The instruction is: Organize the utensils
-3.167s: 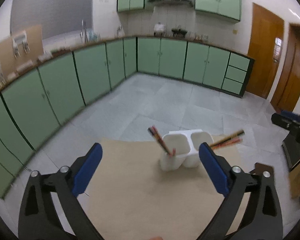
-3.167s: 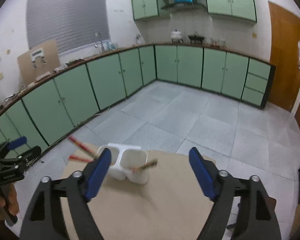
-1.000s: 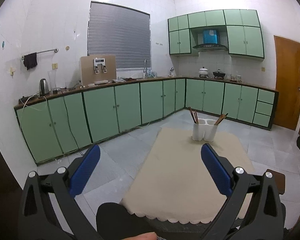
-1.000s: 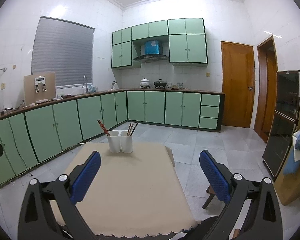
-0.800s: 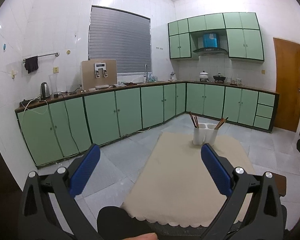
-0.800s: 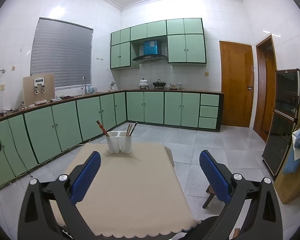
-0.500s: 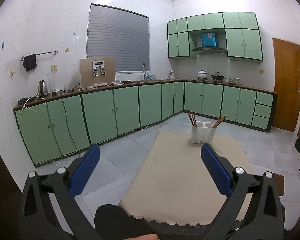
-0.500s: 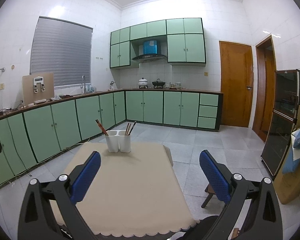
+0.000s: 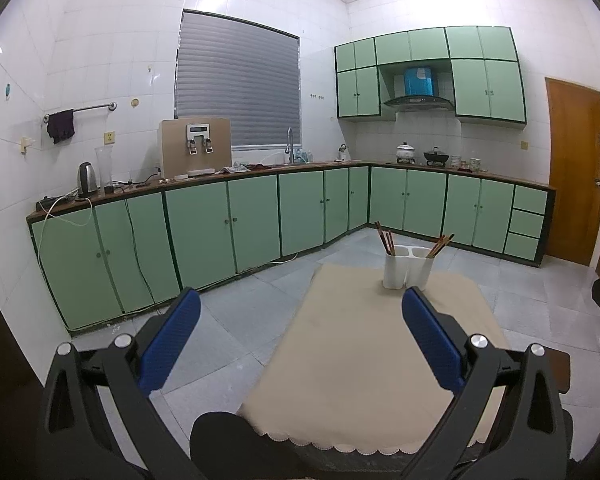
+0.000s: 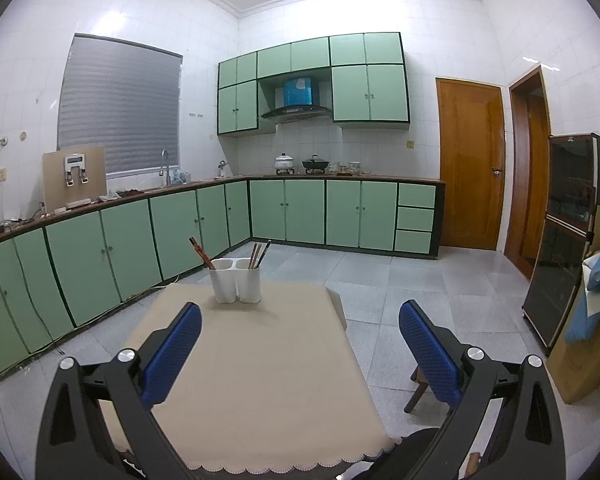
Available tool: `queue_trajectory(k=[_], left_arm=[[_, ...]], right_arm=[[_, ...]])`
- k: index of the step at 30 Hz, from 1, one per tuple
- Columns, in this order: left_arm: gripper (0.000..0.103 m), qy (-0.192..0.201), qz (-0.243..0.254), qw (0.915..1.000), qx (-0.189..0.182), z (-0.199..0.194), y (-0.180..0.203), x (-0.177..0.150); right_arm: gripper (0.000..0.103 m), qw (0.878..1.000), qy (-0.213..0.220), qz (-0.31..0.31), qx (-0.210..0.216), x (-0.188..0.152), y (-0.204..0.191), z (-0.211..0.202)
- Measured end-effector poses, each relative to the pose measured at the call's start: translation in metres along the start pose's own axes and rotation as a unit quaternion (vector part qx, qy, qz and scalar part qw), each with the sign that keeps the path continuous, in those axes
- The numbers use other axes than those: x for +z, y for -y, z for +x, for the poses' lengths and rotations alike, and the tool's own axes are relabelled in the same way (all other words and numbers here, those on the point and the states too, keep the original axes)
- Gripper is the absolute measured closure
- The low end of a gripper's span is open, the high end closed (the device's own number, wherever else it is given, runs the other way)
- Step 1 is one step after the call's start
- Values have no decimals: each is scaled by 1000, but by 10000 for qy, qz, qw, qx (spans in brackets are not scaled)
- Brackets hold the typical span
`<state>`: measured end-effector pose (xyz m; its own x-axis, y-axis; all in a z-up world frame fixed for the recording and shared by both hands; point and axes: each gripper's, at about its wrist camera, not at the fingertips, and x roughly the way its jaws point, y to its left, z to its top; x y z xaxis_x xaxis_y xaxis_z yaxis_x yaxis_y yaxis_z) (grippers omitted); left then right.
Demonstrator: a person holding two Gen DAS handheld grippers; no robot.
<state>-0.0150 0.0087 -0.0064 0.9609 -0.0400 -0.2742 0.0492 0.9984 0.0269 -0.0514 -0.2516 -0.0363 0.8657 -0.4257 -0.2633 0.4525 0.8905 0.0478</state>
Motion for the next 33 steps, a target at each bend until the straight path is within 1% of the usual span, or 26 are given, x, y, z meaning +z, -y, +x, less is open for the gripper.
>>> queue_trajectory(k=[33], left_arm=[[5, -13, 20, 10000, 9, -3, 2, 3]], right_arm=[[6, 10000, 20, 17, -12, 4, 2, -5]])
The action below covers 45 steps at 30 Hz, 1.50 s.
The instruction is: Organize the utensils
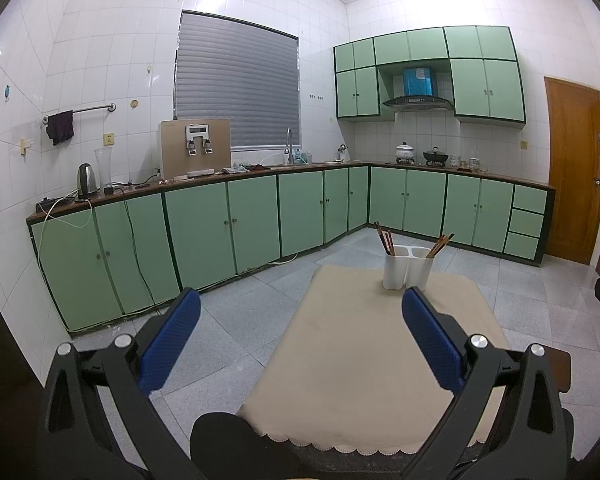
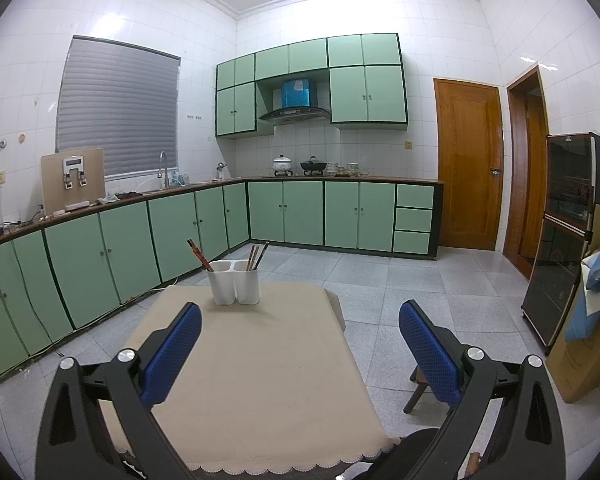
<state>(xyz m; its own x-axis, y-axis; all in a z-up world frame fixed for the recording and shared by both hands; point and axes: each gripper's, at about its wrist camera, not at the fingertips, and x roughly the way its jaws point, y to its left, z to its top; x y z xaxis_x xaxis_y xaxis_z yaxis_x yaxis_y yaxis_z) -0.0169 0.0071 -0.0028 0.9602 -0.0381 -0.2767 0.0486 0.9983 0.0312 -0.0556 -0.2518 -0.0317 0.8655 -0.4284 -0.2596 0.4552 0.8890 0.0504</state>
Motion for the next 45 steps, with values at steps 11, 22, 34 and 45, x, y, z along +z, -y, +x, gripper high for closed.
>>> queue_trajectory(k=[11, 22, 34, 45], left_arm=[[5, -7, -4, 10000, -11, 2, 0, 1], [5, -3, -5, 10000, -9, 2, 0, 1], [5, -12, -4, 10000, -15, 1, -1, 1], [5, -6, -1, 10000, -14, 1, 0, 1]], right_arm=[[6, 10000, 2, 9, -9, 0, -1, 0], [6, 10000, 7, -1, -3, -1, 0, 1], [6, 10000, 7, 4, -8, -1, 0, 1], [6, 10000, 12, 9, -10, -2, 1, 1]])
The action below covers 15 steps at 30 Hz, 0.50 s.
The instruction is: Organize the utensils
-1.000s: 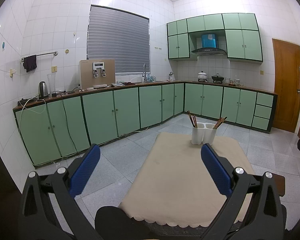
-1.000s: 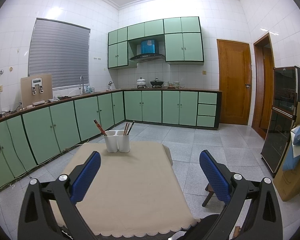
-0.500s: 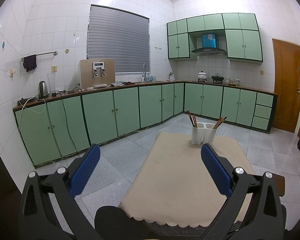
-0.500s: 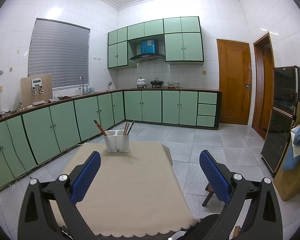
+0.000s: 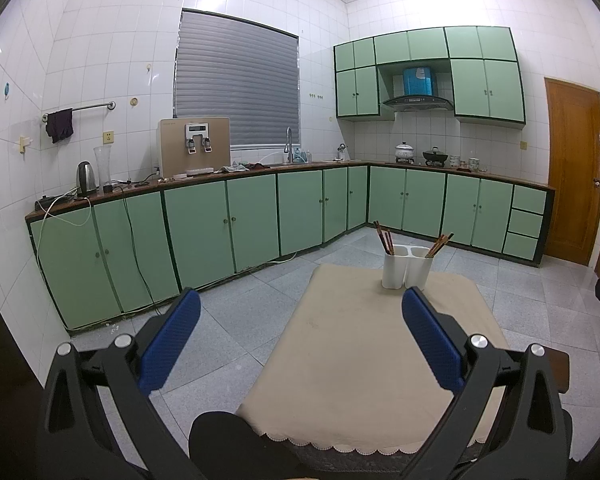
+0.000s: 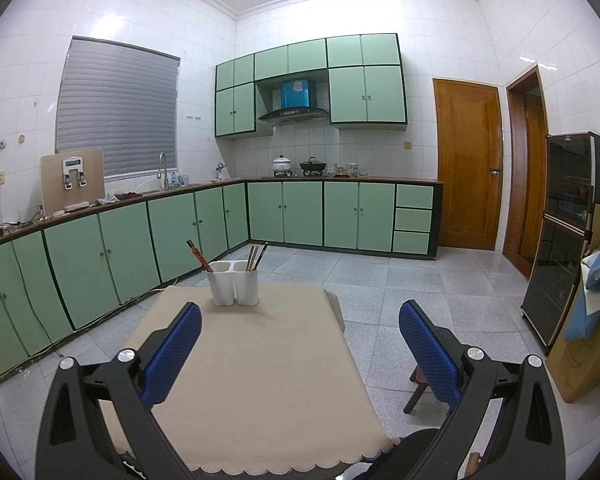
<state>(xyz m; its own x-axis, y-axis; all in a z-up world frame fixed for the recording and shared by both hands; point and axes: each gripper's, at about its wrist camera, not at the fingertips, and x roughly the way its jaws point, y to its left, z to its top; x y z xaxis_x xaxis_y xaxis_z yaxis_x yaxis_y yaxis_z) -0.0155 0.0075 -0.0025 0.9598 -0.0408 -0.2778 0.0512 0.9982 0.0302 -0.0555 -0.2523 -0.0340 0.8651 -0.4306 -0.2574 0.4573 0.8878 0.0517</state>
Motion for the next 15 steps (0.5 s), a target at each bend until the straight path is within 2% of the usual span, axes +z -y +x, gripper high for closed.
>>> queue_trajectory(k=[15], left_arm=[[5, -64, -46, 10000, -14, 1, -1, 2]], right_arm=[[6, 10000, 7, -25, 13, 1, 1, 0]])
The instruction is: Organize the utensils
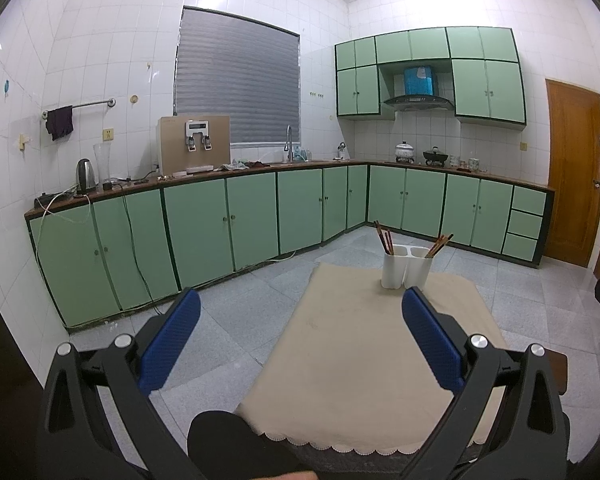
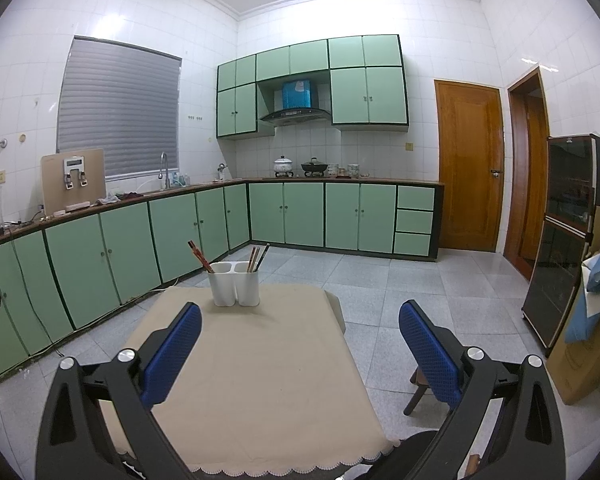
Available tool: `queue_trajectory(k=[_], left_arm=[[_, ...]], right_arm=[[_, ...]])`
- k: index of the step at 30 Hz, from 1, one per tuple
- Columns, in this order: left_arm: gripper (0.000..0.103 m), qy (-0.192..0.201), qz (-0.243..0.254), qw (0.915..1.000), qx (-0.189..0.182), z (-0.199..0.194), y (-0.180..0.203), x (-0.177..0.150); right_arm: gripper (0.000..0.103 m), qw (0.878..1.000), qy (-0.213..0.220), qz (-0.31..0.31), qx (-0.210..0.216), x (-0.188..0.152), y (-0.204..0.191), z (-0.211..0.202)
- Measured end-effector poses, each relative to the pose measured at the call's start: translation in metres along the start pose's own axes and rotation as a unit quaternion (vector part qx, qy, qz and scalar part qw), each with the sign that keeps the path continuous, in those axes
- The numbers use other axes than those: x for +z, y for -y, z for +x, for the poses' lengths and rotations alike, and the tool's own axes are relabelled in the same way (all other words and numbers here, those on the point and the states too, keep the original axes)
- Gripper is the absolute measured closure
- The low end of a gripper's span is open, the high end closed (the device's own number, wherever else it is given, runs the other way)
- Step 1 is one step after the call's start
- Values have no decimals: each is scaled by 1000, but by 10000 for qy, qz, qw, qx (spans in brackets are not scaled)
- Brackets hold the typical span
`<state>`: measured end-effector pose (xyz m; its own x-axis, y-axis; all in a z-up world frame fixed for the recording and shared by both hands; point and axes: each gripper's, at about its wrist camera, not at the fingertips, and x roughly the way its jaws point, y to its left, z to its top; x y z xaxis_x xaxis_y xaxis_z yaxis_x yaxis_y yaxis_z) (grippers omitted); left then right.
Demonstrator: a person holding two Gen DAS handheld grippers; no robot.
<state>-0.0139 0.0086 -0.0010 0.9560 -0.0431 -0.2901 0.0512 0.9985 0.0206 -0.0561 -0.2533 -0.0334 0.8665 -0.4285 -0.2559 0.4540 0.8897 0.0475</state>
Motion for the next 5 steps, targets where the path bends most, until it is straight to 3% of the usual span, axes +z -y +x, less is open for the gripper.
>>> queue_trajectory(k=[5], left_arm=[[5, -29, -20, 10000, -13, 0, 1, 1]], right_arm=[[6, 10000, 7, -3, 1, 1, 1, -1]])
